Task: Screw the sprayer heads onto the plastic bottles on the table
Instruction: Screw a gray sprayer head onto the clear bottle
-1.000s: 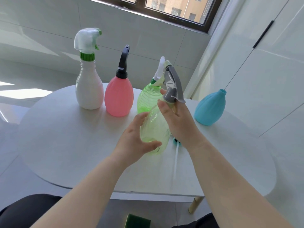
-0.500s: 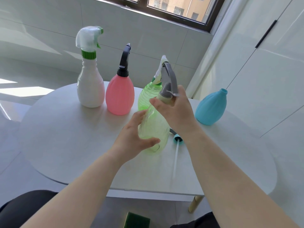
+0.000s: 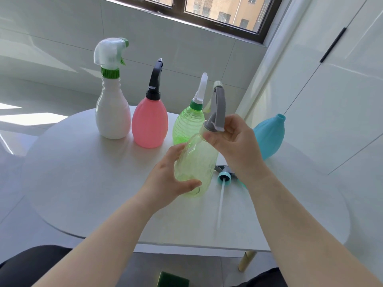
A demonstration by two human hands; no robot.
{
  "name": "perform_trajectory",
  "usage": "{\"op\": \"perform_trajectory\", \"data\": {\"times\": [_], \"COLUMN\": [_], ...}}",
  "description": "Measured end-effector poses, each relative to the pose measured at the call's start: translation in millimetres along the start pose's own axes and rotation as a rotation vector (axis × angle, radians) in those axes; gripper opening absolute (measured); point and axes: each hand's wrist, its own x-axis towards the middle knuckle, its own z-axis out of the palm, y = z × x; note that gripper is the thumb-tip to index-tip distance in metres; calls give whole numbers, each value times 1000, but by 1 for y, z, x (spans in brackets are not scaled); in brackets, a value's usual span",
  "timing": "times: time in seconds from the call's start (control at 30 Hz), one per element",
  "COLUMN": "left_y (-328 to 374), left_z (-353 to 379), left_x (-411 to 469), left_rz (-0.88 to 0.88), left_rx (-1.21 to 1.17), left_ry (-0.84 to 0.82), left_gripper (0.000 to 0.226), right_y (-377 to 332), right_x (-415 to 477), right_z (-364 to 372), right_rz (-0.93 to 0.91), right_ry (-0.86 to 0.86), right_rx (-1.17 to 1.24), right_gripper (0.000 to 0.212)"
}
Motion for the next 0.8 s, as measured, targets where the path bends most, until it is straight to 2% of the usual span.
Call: {"op": "perform_trajectory", "data": {"times": [0.13,0.27,0.37,0.43,0.57,0.63,0.8], "left_y": [0,0,0,0,0,-1,-1], "left_z": [0,-1,-1,0,0,0,0], "left_x": [0,0,0,0,1,1,1], "left_rz": [-4,1,6,10,20,22,23], "left_rx": [-5,-14,-18,-23,-7,-16,-20], "left_ry": [-4,-6,1,2,3,-2,-9], "left_gripper": [80,77,75,75,74,73,73], "right_y": [1,-3,-5,-5,1,3,2], "right_x": [3,0,-2,-2,-1,0,-3], "right_z": [11,0,-12,-12,5,11,-1], "right_rz": [22,63,26,26,-10,-3,78], "right_ry": [98,-88,-148,-118,86,132,-47], "right_rx": [-126,16,108,118,-11,-26,104], "right_gripper": [37,24,24,25,29,32,23]}}
